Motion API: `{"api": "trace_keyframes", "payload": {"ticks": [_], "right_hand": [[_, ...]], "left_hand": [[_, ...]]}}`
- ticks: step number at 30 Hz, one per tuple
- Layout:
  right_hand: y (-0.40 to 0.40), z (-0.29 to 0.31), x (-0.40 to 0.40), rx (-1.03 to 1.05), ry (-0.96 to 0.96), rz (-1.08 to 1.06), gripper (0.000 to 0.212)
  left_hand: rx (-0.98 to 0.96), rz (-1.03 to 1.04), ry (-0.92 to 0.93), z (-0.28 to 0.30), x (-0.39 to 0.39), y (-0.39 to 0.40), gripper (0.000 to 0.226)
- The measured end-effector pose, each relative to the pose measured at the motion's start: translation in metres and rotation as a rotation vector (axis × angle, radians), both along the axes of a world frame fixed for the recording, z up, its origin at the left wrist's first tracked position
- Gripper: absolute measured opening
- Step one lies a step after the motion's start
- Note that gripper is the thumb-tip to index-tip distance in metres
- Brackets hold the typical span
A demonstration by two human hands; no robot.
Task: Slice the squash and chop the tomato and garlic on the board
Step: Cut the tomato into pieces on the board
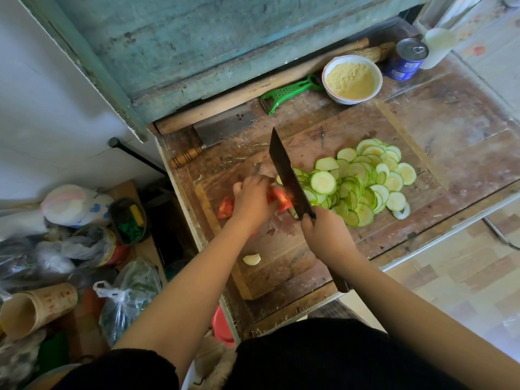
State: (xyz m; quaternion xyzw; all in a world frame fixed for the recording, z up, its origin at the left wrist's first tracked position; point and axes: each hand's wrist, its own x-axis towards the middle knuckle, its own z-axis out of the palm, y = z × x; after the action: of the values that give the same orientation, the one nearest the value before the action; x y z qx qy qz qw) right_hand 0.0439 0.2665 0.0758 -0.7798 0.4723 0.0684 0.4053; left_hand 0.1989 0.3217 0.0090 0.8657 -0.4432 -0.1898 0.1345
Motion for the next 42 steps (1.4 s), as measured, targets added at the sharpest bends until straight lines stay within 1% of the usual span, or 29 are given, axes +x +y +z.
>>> {"api": "trace_keyframes", "payload": {"ticks": [1, 2, 4, 6, 7, 13, 17, 24, 30, 34, 37, 40, 42], "right_hand": [[-0.001, 0.000, 0.000, -0.002, -0.002, -0.007, 0.020], [-0.002, 0.000, -0.001, -0.003, -0.002, -0.015, 0.020], [-0.003, 0.000, -0.001, 0.006, -0.010, -0.023, 0.019], [-0.004, -0.001, -0.001, 0.034, -0.018, -0.034, 0.019], [-0.004, -0.001, 0.000, 0.048, -0.022, -0.037, 0.020], [-0.001, 0.000, 0.008, 0.070, -0.038, -0.029, 0.023], [0.000, 0.001, 0.007, 0.052, -0.038, -0.010, 0.024], [0.004, -0.006, 0.016, 0.067, 0.015, 0.023, 0.023], [0.004, -0.013, 0.025, 0.085, 0.035, 0.006, 0.025], [0.002, -0.019, 0.039, 0.068, 0.062, 0.032, 0.028], [-0.003, -0.022, 0.054, 0.092, 0.014, 0.041, 0.029], [-0.003, -0.027, 0.060, 0.008, 0.016, 0.054, 0.027], [0.000, -0.032, 0.051, 0.000, -0.006, 0.046, 0.027]], "left_hand": [[0.032, -0.068, 0.010, 0.000, 0.001, -0.002, 0.054], [0.064, -0.124, 0.015, -0.001, 0.000, -0.005, 0.054], [0.070, -0.157, 0.026, -0.002, 0.001, -0.007, 0.038], [0.058, -0.126, 0.015, -0.004, 0.002, -0.007, 0.021], [0.055, -0.103, -0.008, -0.004, 0.002, -0.005, 0.018], [0.005, 0.011, -0.090, -0.003, -0.004, 0.002, 0.008], [-0.015, 0.031, -0.122, -0.006, -0.005, 0.007, 0.009], [-0.110, 0.048, -0.090, -0.013, -0.005, 0.012, 0.008], [-0.163, 0.065, -0.078, -0.012, -0.006, 0.012, 0.003], [-0.170, 0.072, -0.101, -0.011, -0.002, 0.014, 0.008], [-0.141, 0.055, -0.124, -0.012, -0.005, 0.015, 0.011], [-0.140, 0.085, -0.141, -0.015, -0.007, 0.015, 0.014], [-0.129, 0.100, -0.158, -0.017, -0.008, 0.014, 0.013]]}}
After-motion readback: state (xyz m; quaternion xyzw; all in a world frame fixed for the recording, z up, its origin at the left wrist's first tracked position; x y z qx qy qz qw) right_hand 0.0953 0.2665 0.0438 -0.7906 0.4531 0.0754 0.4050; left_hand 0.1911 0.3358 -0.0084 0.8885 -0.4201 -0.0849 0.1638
